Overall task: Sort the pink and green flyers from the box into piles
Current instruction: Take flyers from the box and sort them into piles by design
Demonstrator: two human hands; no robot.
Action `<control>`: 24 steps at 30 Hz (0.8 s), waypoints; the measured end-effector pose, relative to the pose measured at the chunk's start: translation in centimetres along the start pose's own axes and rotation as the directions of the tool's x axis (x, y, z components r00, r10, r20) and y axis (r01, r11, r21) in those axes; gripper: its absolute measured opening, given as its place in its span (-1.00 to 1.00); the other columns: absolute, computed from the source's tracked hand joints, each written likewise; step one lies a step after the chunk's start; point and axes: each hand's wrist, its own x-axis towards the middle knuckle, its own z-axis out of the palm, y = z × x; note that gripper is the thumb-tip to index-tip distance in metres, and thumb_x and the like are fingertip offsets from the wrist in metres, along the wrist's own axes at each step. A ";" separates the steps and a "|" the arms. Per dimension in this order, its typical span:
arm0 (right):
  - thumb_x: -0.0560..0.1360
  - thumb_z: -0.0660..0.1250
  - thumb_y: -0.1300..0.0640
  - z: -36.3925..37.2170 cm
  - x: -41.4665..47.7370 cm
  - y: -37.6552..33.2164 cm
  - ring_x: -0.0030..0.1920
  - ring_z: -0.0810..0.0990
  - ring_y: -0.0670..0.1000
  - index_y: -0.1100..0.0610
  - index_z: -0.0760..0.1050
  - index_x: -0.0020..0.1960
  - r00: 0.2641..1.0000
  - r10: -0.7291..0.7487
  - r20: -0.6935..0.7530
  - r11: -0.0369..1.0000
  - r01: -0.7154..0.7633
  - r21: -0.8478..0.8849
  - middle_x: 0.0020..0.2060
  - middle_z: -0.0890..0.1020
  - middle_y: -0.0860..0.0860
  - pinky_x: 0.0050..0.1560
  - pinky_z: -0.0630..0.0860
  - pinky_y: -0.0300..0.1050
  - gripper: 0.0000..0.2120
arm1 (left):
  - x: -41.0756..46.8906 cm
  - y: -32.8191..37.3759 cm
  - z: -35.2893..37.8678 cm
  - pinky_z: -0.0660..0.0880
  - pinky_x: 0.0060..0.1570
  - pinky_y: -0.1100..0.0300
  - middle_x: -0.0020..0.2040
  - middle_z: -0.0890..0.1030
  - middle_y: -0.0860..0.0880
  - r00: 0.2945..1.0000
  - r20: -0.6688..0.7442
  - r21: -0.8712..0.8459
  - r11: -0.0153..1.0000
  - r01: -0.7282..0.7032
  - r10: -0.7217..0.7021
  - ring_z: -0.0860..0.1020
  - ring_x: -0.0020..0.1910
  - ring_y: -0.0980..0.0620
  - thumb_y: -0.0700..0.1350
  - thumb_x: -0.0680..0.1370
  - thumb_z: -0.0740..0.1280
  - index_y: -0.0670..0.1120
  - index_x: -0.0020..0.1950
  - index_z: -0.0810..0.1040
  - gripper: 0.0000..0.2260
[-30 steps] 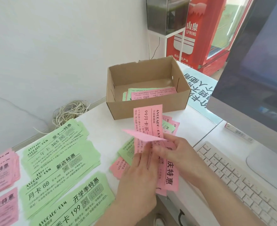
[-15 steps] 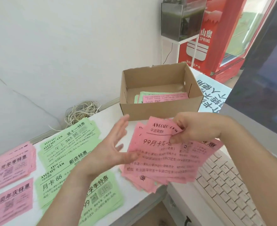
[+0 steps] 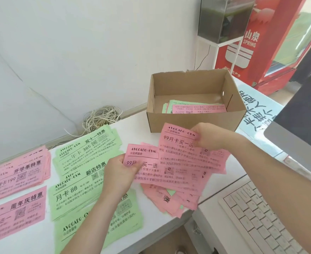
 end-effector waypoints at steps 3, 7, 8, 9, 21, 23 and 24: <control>0.44 0.41 0.21 1.4 0.9 0.3 -0.05 0.60 -0.01 0.01 0.56 0.09 0.998 0.033 0.048 0.999 -0.032 -0.020 -0.03 0.64 -0.07 -0.06 0.55 -0.11 -0.75 | -1.5 1.5 -3.1 0.60 -0.15 0.10 -0.25 0.67 0.19 0.988 -0.121 0.077 0.993 -0.091 0.100 0.62 -0.28 0.26 -0.05 0.42 0.50 0.13 -0.09 0.64 -0.88; 0.42 0.47 0.11 2.3 2.1 -0.7 -0.10 0.65 0.04 0.01 0.55 0.04 0.999 0.023 0.040 1.000 -0.023 -0.003 -0.07 0.64 -0.06 -0.02 0.61 0.04 -0.78 | -3.0 4.6 -7.7 0.51 -0.22 0.20 -0.25 0.69 0.18 0.968 -0.153 -0.106 0.970 -0.217 0.200 0.64 -0.28 0.23 -0.10 0.33 0.53 0.10 -0.15 0.64 -0.84; 0.42 0.47 0.08 2.5 2.2 -0.9 -0.11 0.65 0.03 0.02 0.54 0.02 0.999 0.019 0.039 1.000 -0.018 -0.018 -0.09 0.64 -0.05 -0.03 0.60 0.04 -0.80 | -3.0 5.2 -8.6 0.55 -0.19 0.14 -0.21 0.70 0.11 0.972 -0.116 -0.232 0.946 -0.225 0.203 0.67 -0.23 0.14 -0.07 0.28 0.56 0.03 -0.16 0.67 -0.82; 0.43 0.46 0.03 2.7 2.3 -1.2 -0.11 0.64 0.01 0.02 0.54 0.02 0.999 0.012 0.035 0.999 -0.010 -0.035 -0.09 0.64 -0.05 -0.04 0.60 0.03 -0.80 | -2.7 5.4 -9.2 0.59 -0.17 0.10 -0.16 0.71 0.02 0.973 -0.062 -0.360 0.905 -0.228 0.221 0.69 -0.17 0.05 -0.02 0.22 0.58 -0.04 -0.16 0.69 -0.75; 0.34 -0.10 -0.49 1.8 -6.3 2.5 0.09 0.63 0.22 -0.02 0.57 0.22 0.980 0.201 0.002 0.313 -0.066 0.947 0.01 0.66 0.25 0.17 0.51 0.09 -0.20 | 0.5 2.1 1.7 0.61 -0.21 0.06 -0.15 0.71 -0.08 0.975 0.209 -0.381 0.913 0.147 -0.070 0.68 -0.17 -0.09 -0.31 0.42 0.44 -0.14 -0.05 0.64 -0.85; 0.39 -0.12 -0.44 2.9 -7.8 3.1 0.09 0.65 0.17 -0.09 0.50 0.27 0.983 0.173 0.063 0.402 -0.129 0.906 0.05 0.68 0.16 0.17 0.52 0.11 -0.28 | 0.1 2.0 3.4 0.58 -0.22 0.10 -0.18 0.71 -0.01 0.979 0.192 -0.309 0.943 0.121 -0.063 0.68 -0.19 -0.03 -0.33 0.41 0.47 -0.10 -0.07 0.64 -0.81; 0.47 -0.10 -0.37 3.5 -8.4 3.1 0.05 0.67 0.11 -0.11 0.48 0.26 0.983 0.172 0.055 0.482 -0.133 0.866 0.03 0.69 0.07 0.12 0.56 0.08 -0.40 | 0.0 2.0 3.9 0.56 -0.22 0.12 -0.18 0.71 0.00 0.980 0.190 -0.279 0.953 0.117 -0.064 0.68 -0.20 0.00 -0.34 0.40 0.47 -0.08 -0.07 0.64 -0.79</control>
